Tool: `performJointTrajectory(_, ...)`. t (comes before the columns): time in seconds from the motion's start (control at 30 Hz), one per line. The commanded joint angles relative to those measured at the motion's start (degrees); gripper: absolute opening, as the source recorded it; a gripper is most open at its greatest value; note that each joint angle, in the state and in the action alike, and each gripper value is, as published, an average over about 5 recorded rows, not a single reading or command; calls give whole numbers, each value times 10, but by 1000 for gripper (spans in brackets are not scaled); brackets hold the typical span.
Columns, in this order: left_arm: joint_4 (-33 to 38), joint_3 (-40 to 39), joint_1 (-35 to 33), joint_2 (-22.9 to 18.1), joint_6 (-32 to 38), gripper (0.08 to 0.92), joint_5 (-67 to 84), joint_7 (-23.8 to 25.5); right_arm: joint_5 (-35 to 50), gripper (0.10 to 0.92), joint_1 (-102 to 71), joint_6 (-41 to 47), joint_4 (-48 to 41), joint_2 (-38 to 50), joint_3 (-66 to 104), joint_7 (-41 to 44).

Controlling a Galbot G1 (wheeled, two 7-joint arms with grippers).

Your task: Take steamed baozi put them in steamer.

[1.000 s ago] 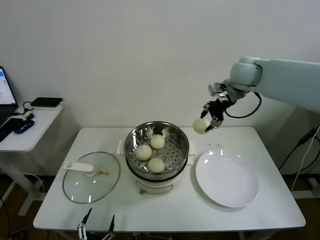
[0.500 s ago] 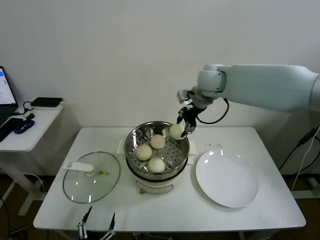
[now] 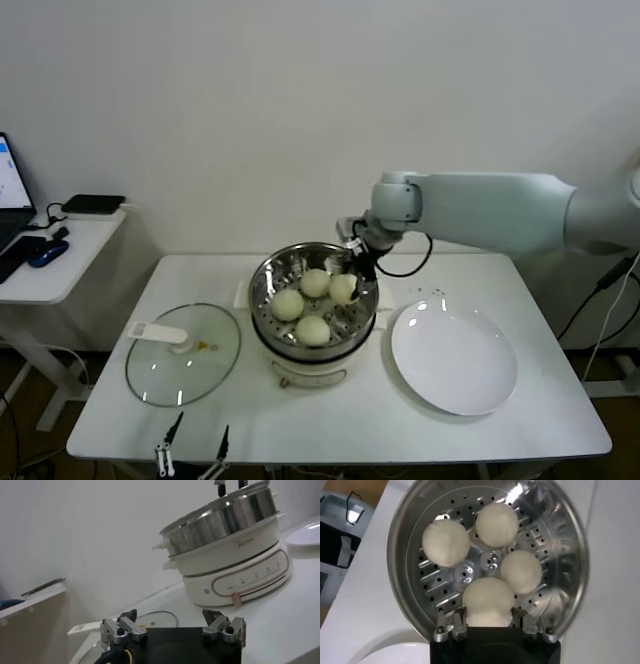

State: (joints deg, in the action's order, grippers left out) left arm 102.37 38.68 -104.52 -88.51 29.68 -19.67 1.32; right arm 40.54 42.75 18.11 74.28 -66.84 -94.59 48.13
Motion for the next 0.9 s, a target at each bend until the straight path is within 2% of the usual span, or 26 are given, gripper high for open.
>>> performJointTrajectory(0.03, -2, -1, 3, 1, -1, 823, 1, 2, -33, 618, -57, 7, -6, -9, 11, -9)
performJointTrajectory(0.3, -5, 0, 5, 3, -1, 823, 1, 2, -35, 636, -57, 17, -14, -18, 23, -42)
performJointTrajectory(0.53, 3, 0, 1, 5, -1, 823, 2, 4, 84, 793, 58, -1, 11, 10, -22, -20)
performJointTrajectory(0.7, 12, -1, -3, 7, -2, 823, 1, 6, 135, 822, 146, -18, 50, 74, -45, -8)
performJointTrajectory(0.8, 16, -1, -4, 8, -1, 823, 1, 6, 151, 823, 157, -15, 93, 134, -20, -57)
performJointTrajectory(0.9, 20, -2, -6, 8, -1, 823, 0, 6, 137, 823, 95, -6, 145, 214, 65, -178)
